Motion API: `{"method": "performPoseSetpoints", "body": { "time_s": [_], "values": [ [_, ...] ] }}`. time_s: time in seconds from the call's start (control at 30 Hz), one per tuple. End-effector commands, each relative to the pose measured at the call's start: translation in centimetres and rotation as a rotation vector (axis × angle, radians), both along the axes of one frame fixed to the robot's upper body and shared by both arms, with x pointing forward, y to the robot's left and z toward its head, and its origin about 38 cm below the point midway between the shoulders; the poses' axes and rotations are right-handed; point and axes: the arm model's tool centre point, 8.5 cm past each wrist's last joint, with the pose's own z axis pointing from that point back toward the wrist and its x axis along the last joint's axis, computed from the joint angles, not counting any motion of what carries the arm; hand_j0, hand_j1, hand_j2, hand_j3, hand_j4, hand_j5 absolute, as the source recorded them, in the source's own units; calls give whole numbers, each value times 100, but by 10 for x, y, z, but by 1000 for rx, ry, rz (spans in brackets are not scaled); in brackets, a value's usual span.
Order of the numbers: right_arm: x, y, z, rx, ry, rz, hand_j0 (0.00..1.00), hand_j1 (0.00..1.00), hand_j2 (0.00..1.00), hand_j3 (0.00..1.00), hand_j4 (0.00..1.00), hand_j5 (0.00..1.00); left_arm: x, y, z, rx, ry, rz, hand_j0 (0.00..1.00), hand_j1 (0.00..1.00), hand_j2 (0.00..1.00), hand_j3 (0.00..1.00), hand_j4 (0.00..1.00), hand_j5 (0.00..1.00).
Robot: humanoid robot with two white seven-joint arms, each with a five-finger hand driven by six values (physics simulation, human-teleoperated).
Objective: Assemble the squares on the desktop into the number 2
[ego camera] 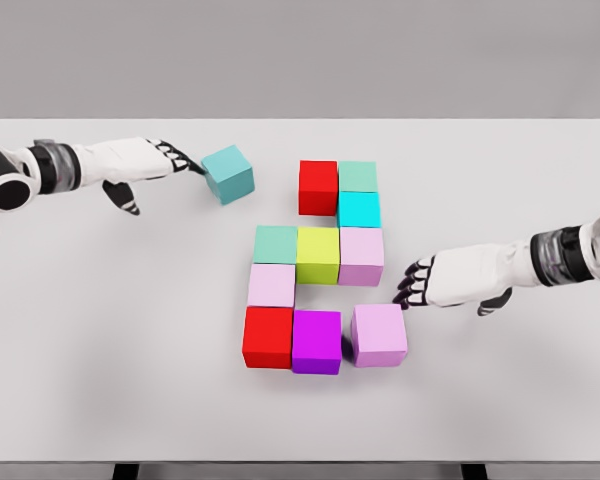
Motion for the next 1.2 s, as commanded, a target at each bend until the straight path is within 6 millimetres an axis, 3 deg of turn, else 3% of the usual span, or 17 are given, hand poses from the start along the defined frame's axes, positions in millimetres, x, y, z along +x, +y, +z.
{"method": "performPoseSetpoints", "body": {
  "time_s": [0.0,0.13,0.27,0.43,0.57,0.67,0.87,1.17],
  "values": [
    [-1,2,1,6,0,4,100,100,100,100,100,100,1,8,-7,-2,21,29,100,100,100,100,100,100],
    [-3,1,0,5,5,4,100,100,100,100,100,100,9,27,-3,5,29,89,100,100,100,100,100,100],
    [-12,7,4,11,2,36,100,100,100,100,100,100,21,26,1,-11,35,120,100,100,100,100,100,100],
    [-9,1,4,6,-1,18,100,100,100,100,100,100,26,12,-4,-14,49,112,100,100,100,100,100,100],
    [5,-24,5,-18,-10,-66,100,100,100,100,100,100,31,-8,-1,-10,40,81,100,100,100,100,100,100],
    [-1,-38,9,-37,-12,-86,100,100,100,100,100,100,34,-20,2,-3,29,60,100,100,100,100,100,100],
    [-35,-45,10,-62,15,-43,100,100,100,100,100,100,34,-39,0,-1,30,24,100,100,100,100,100,100],
    [-49,-39,-7,-51,68,-24,100,100,100,100,100,100,36,-29,6,-1,25,45,100,100,100,100,100,100]
  ]
}}
